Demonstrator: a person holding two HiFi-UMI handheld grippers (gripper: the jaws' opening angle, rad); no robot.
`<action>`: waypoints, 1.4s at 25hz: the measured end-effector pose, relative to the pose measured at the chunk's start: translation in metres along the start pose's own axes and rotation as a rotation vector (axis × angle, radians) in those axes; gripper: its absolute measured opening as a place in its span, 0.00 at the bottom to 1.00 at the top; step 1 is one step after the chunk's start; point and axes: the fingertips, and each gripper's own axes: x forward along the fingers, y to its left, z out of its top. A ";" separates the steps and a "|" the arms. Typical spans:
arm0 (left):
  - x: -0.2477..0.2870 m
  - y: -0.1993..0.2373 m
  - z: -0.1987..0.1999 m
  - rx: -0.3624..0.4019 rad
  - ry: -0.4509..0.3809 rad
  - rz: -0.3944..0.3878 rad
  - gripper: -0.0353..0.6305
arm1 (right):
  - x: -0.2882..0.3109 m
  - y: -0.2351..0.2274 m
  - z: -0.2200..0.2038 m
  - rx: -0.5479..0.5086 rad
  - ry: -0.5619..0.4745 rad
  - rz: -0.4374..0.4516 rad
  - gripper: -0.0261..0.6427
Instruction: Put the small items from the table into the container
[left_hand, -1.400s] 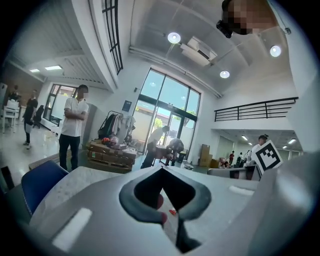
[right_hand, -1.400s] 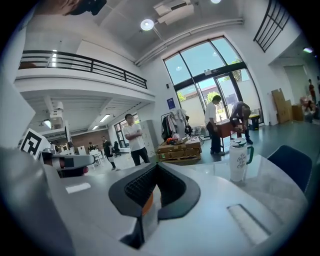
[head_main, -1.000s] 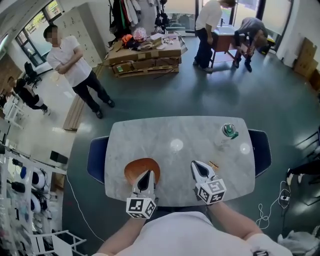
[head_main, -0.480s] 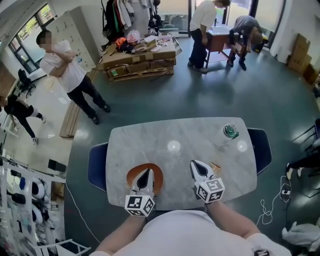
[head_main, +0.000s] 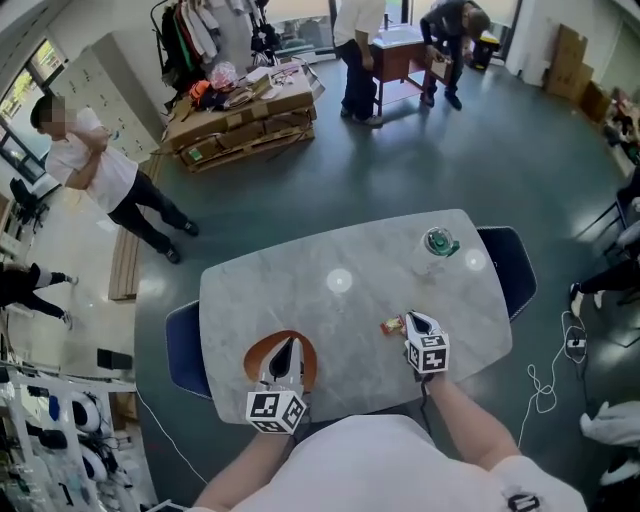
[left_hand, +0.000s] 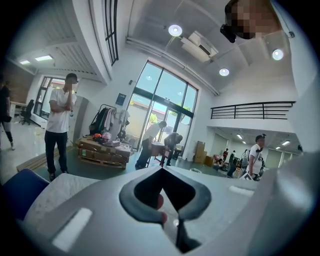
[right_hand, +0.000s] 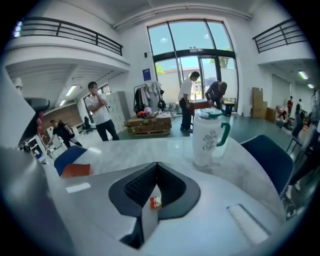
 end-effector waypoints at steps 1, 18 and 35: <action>0.002 -0.002 -0.001 0.001 0.007 -0.003 0.06 | 0.006 -0.011 -0.017 -0.006 0.037 -0.016 0.08; 0.007 -0.015 -0.024 0.012 0.081 0.016 0.06 | 0.046 -0.064 -0.176 -0.116 0.441 -0.041 0.36; -0.004 -0.007 -0.027 0.009 0.065 0.037 0.06 | 0.036 -0.059 -0.133 -0.122 0.292 -0.151 0.09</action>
